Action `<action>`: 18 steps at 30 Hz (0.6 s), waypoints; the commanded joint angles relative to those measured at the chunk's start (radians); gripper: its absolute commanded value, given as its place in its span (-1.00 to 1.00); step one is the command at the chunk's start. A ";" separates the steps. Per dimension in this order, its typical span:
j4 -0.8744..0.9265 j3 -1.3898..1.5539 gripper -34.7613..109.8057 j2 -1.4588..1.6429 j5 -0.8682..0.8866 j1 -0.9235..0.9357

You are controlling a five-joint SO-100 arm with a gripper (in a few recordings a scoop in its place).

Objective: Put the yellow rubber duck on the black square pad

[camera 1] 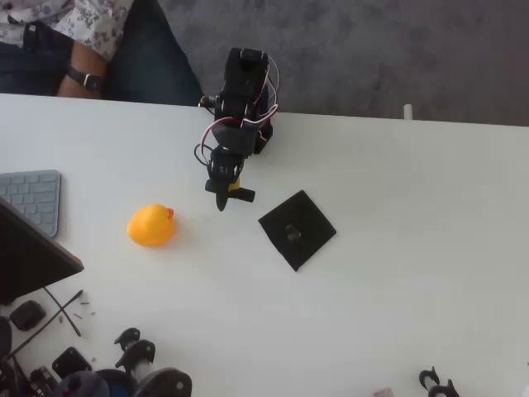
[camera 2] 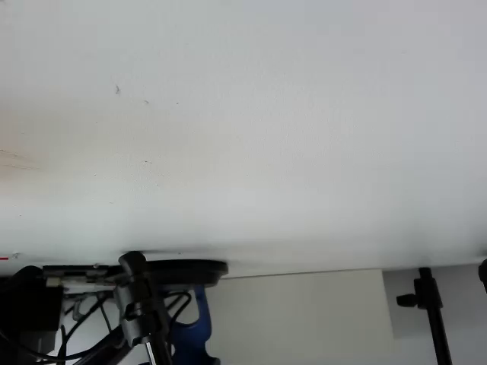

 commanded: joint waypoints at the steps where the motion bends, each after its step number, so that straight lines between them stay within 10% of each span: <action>1: 0.006 0.012 -0.57 0.015 0.006 0.009; 18: 0.008 0.012 -0.56 0.015 0.011 0.009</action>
